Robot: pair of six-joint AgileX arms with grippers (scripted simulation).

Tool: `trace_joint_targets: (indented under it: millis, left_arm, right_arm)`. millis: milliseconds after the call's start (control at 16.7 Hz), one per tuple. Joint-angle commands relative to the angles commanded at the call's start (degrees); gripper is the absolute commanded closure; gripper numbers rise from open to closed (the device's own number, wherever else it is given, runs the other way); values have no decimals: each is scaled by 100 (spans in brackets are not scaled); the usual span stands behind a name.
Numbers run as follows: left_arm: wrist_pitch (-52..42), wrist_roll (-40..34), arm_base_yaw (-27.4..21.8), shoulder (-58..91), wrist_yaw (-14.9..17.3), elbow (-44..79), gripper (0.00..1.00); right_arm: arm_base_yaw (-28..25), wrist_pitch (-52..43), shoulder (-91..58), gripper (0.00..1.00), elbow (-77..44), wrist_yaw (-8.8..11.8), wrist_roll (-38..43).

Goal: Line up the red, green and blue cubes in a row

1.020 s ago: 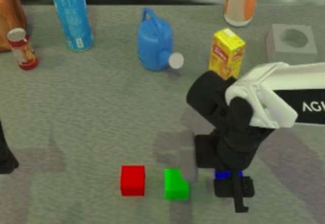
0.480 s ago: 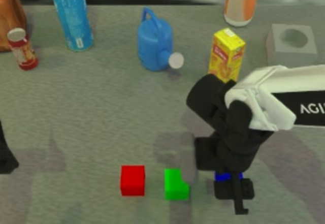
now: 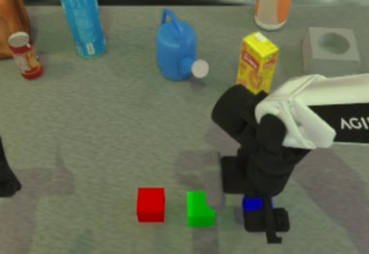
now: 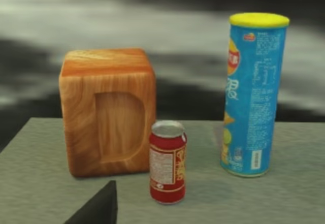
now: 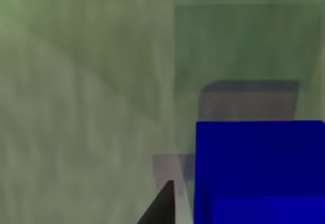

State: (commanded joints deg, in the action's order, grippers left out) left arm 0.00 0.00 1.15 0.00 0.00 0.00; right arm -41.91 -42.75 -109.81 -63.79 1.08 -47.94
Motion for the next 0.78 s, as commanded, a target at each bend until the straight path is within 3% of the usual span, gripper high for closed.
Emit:
trace_joint_targets:
  millis: [120,780]
  left_arm:
    - [0,0,0,0,0,0,0]
    - [0,0,0,0,0,0,0]
  right_arm:
    - [0,0,0,0,0,0,0]
    - [-2,-233,91,0,-142,0,-11]
